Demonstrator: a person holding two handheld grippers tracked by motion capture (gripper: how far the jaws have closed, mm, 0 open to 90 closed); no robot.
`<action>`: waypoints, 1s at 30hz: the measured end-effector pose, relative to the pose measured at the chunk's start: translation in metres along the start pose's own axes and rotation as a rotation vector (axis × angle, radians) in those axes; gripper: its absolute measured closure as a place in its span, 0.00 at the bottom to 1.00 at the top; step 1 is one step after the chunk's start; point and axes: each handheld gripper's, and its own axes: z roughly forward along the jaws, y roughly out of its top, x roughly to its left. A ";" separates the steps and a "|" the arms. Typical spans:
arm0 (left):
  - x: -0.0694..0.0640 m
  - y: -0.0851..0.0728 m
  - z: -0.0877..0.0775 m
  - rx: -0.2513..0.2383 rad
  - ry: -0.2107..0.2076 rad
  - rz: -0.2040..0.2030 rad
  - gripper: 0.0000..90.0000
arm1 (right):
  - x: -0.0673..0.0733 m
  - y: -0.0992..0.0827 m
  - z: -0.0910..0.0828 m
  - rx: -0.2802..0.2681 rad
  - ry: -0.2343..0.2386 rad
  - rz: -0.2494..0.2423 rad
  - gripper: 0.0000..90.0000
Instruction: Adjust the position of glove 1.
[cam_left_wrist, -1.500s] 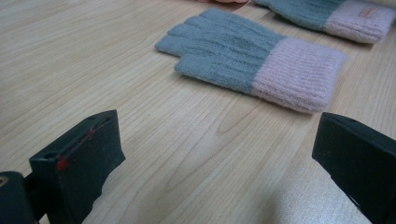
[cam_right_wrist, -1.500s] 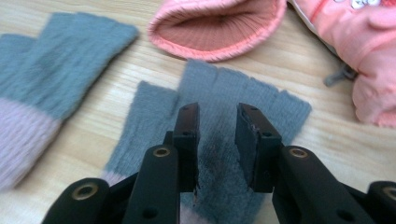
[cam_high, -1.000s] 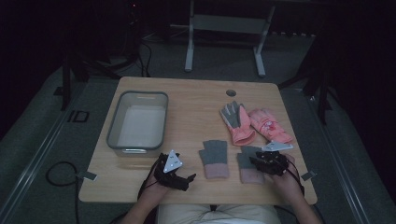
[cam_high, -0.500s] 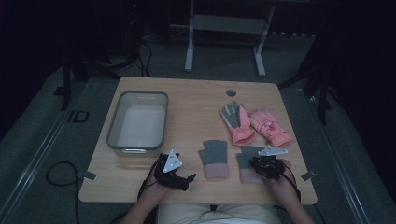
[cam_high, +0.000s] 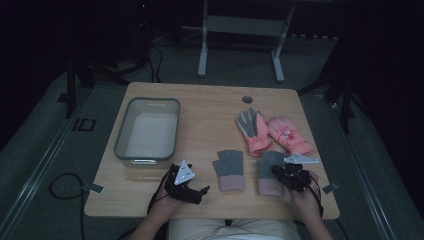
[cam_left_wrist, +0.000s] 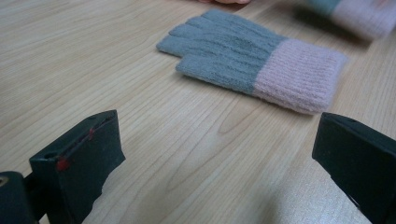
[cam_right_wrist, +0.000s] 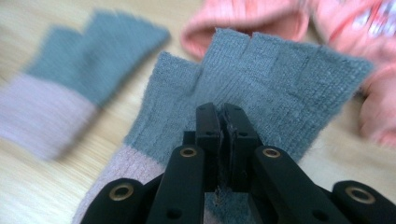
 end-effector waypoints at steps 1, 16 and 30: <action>0.000 0.000 0.000 -0.001 0.000 -0.002 0.01 | 0.002 0.007 -0.005 -0.017 0.016 -0.009 0.96; 0.000 0.000 0.000 0.000 0.000 0.004 0.01 | 0.051 0.068 0.004 -0.088 0.222 -0.078 0.96; -0.001 0.000 0.000 -0.003 0.000 0.010 0.01 | 0.079 0.059 0.053 0.023 0.285 -0.101 0.96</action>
